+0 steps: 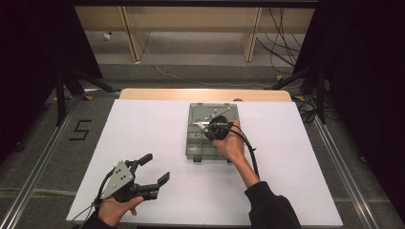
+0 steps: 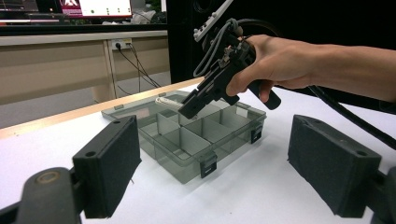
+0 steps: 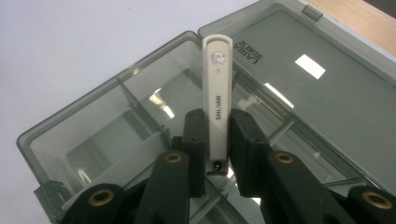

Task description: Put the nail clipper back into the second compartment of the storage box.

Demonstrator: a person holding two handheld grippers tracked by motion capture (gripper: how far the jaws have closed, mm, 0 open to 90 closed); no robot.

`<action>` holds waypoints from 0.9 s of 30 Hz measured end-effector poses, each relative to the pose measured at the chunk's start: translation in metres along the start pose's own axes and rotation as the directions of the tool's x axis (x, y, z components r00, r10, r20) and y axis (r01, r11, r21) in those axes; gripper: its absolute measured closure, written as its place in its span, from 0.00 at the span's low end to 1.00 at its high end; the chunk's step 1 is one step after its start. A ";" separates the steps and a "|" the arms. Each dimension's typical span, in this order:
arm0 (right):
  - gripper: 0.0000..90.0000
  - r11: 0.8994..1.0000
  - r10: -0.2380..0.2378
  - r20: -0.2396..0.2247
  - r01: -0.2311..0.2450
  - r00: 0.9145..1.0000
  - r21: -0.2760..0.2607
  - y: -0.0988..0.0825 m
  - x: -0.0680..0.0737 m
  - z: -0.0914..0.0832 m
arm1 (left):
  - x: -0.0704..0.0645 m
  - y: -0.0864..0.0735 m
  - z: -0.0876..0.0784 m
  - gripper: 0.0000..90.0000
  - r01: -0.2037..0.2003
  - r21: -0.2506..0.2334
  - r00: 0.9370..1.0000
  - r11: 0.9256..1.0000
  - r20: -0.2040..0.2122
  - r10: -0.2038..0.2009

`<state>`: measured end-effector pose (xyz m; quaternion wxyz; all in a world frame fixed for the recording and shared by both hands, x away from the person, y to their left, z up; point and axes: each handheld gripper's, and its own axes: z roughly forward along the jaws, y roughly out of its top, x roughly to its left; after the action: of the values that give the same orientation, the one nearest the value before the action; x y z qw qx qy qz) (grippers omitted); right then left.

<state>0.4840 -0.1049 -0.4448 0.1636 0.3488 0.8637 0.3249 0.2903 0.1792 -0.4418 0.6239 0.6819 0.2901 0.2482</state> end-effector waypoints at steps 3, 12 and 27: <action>0.86 1.000 -0.013 -0.012 0.013 1.000 0.011 -0.001 -0.003 0.002 | 0.000 0.000 0.000 0.18 0.000 0.000 1.000 1.000 0.000 0.000; 0.73 1.000 0.022 -0.005 -0.022 1.000 0.004 -0.001 -0.003 -0.001 | 0.000 0.000 0.000 0.18 -0.002 -0.004 1.000 1.000 0.003 0.002; 0.47 0.999 -0.015 0.009 0.015 1.000 -0.037 0.003 -0.004 -0.026 | 0.000 0.000 0.000 0.18 0.002 0.004 1.000 1.000 -0.002 -0.002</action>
<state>0.4753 -0.1172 -0.4235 0.1763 0.3406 0.8595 0.3378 0.2904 0.1788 -0.4423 0.6226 0.6826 0.2917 0.2477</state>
